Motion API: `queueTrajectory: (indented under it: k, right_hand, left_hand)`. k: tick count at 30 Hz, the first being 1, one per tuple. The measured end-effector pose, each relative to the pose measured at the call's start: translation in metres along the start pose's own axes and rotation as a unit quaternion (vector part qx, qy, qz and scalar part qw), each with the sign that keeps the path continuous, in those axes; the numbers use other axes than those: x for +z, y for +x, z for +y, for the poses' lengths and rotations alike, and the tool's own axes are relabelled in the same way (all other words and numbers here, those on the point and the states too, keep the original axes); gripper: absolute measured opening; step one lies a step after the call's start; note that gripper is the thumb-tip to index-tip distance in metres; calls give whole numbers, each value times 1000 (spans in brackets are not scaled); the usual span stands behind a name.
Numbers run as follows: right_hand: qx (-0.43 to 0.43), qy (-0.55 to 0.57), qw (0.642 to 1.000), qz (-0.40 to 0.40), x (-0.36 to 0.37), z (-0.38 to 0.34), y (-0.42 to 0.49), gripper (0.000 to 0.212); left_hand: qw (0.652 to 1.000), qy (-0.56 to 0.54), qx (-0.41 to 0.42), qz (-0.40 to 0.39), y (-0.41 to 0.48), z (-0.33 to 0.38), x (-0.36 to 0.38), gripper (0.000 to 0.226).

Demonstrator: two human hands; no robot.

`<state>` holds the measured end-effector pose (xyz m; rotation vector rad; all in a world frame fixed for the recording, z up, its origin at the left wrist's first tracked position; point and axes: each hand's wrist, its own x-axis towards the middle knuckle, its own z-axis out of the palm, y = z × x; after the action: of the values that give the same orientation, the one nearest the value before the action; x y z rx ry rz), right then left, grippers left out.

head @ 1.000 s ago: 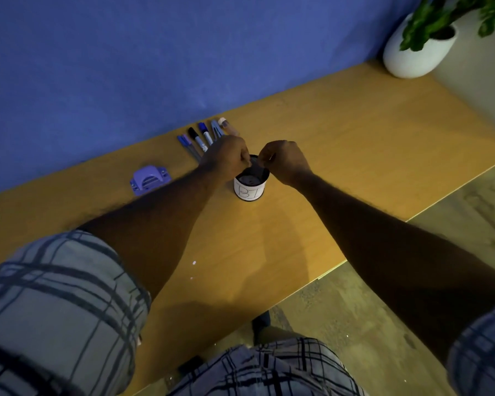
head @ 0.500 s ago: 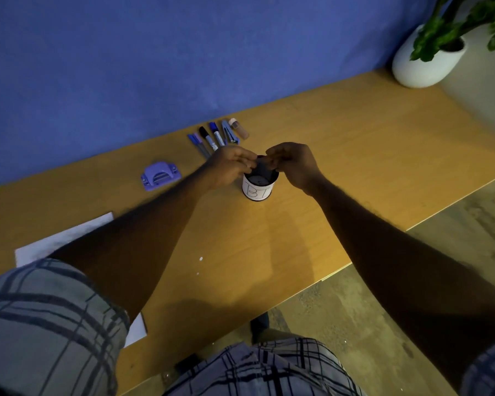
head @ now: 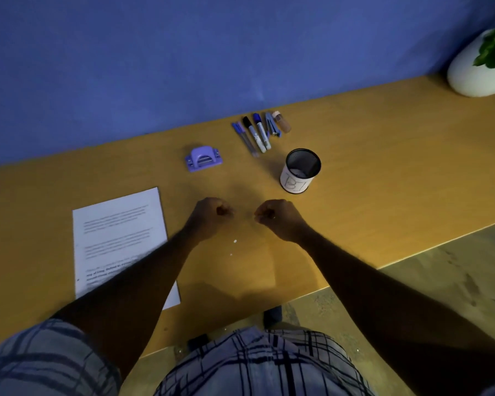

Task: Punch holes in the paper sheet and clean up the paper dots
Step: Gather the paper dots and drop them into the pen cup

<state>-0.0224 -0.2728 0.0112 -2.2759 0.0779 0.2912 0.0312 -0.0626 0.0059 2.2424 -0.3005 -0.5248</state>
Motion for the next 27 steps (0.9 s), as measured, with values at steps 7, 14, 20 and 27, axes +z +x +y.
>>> queueTrajectory:
  k: [7,14,20,27]
  right_hand:
    - [-35,-134,987,-76,44,-7,-6,13]
    - [-41,-170,981,-90,60,-14,-10,17]
    - [-26,-207,975,-70,66,-17,-9,13]
    - [-27,-237,969,-63,73,-16,-12,12]
  left_hand:
    - [995,88,-23,-47,-39,-36,17,9]
    - [989,129,6,-73,-48,-42,23,22]
    - [985,165,35,-22,-55,-41,36,25]
    - [975,217,44,-5,-60,-37,41,17]
